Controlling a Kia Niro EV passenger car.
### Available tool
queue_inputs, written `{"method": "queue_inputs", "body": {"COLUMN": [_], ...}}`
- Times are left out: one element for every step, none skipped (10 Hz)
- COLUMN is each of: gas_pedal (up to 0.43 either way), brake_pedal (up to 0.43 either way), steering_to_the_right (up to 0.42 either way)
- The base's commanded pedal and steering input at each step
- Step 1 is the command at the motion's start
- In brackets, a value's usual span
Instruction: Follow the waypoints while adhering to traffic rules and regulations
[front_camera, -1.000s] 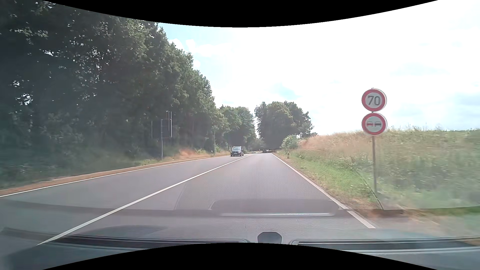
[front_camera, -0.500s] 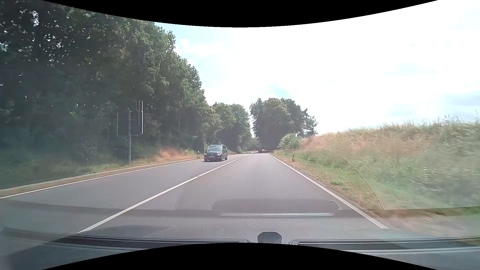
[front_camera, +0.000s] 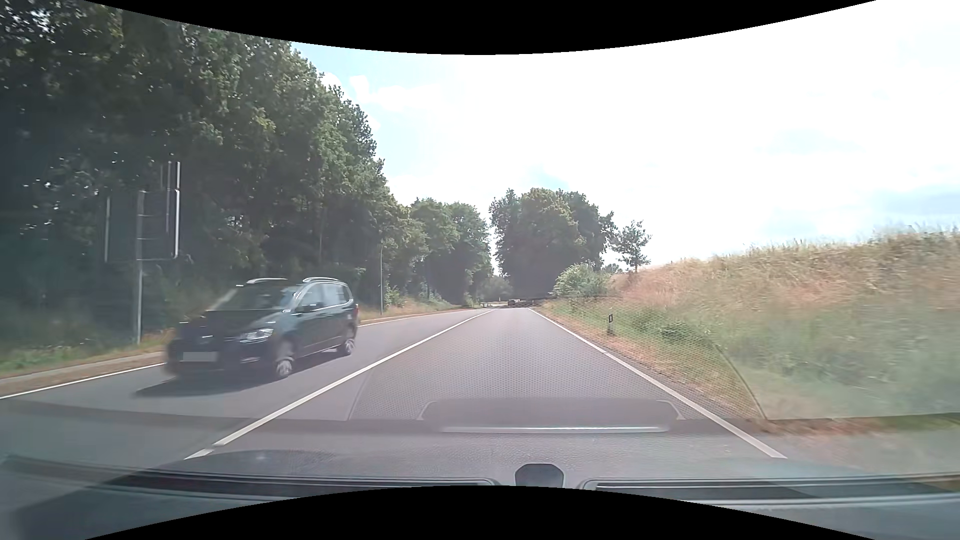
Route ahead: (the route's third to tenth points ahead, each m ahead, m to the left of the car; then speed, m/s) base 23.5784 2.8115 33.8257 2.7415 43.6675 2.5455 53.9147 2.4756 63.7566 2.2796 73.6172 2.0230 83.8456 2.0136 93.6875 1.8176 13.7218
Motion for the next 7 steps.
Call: {"method": "queue_inputs", "body": {"gas_pedal": [0.319,0.319,0.319,0.319,0.319,0.319,0.319], "brake_pedal": [0.000,0.000,0.000,0.000,0.000,0.000,0.000], "steering_to_the_right": [0.008,0.005,0.005,0.005,0.004,0.003,0.002]}}
